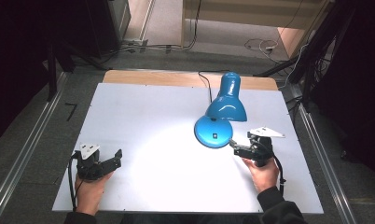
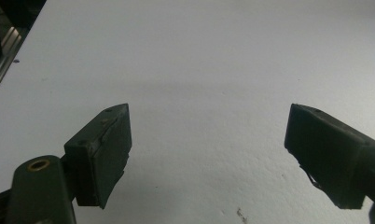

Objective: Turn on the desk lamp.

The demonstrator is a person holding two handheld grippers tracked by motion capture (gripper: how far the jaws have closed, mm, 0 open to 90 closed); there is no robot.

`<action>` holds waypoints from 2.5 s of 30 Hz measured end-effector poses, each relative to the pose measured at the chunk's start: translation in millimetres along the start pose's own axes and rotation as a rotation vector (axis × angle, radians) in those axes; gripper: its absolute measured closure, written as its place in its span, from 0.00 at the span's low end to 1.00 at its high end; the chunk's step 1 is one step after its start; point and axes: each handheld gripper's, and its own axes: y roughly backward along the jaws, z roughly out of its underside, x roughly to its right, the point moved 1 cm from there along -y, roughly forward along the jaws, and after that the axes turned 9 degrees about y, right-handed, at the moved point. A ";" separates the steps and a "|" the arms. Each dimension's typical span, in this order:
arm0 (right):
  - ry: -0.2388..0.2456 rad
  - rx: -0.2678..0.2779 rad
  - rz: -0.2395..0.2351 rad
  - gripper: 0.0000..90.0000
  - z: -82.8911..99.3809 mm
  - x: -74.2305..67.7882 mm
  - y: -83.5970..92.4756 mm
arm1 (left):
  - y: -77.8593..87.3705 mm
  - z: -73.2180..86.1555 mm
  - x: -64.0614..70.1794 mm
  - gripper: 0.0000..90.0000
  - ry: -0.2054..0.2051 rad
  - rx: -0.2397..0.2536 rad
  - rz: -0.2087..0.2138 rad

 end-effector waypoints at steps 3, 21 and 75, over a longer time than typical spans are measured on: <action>0.000 -0.004 0.000 0.17 2.6 3.5 3.3 | 0.0 0.0 0.0 0.17 -0.002 -0.002 -0.001; -0.031 -0.020 0.019 0.17 19.1 29.1 23.2 | -0.4 0.7 1.1 0.17 -0.006 -0.007 -0.004; -0.180 -0.029 0.146 0.17 73.1 101.1 82.9 | -1.8 2.2 0.6 0.17 -0.001 -0.013 -0.016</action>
